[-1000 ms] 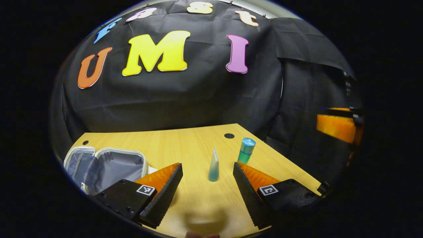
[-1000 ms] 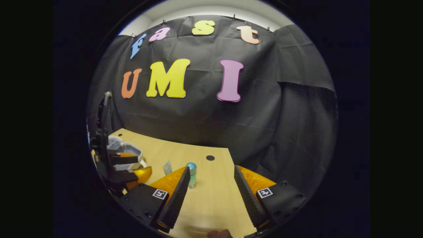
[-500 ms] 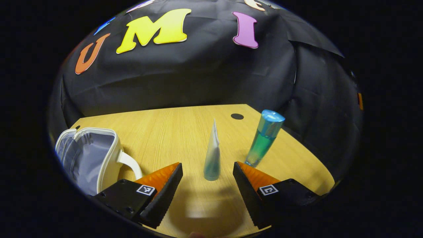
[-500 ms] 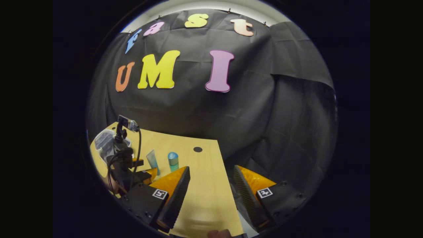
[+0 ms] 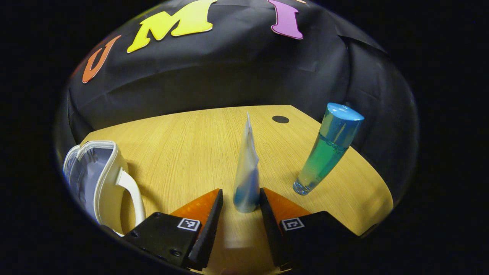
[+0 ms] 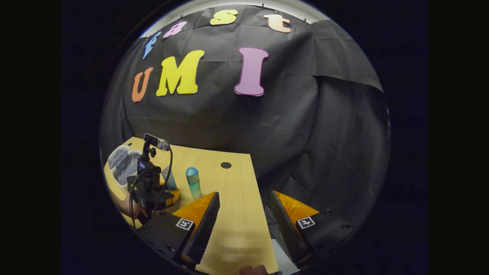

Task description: First open the suitcase, pack the skin care products into it, and then close the suitcase.

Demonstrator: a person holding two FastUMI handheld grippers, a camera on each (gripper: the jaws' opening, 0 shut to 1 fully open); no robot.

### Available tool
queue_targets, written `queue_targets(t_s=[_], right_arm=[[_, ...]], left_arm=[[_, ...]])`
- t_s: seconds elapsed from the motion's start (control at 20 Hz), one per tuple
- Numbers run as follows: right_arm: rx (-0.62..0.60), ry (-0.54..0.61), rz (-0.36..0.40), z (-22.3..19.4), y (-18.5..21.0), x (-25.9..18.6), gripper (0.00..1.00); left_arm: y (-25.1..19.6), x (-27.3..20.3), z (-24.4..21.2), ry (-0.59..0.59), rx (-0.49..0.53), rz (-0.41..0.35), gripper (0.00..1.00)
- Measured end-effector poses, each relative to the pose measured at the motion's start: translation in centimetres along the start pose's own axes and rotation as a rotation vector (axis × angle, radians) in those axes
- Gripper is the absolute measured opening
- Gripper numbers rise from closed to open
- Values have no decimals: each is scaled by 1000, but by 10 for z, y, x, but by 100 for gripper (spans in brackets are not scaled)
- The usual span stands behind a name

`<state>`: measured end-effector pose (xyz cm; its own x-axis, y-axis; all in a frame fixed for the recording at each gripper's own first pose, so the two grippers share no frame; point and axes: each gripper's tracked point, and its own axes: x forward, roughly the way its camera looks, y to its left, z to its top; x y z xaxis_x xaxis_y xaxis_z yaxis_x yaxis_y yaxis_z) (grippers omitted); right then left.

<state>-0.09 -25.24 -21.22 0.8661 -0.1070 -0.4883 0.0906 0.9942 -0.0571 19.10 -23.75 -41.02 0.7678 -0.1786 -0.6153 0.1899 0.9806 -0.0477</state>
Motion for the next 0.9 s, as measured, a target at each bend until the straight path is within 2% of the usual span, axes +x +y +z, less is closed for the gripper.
queue_targets(t_s=[0.05, 0.1, 0.2, 0.25, 0.3, 0.65, 0.9], right_arm=[[4, 2, 6, -2, 0, 3, 80], [7, 4, 13, -4, 0, 5, 80], [13, 8, 34, -7, 3, 10, 78], [13, 10, 50, -10, 6, 15, 78], [11, 12, 67, -13, 10, 21, 78], [34, 43, 214, -44, 75, 72, 79], [33, 66, 286, -57, 136, 117, 80]], left_arm=[[-2, 2, -2, 10, 11, -1, 68], [-3, 3, -3, 16, 18, 0, 54], [-6, 4, -3, 25, 19, -17, 42], [-6, 3, -3, 29, 20, -21, 50], [-4, 1, -2, 30, 20, -21, 41], [2, -50, 27, -26, 3, -47, 40], [30, -111, 43, -66, -17, -1, 39]])
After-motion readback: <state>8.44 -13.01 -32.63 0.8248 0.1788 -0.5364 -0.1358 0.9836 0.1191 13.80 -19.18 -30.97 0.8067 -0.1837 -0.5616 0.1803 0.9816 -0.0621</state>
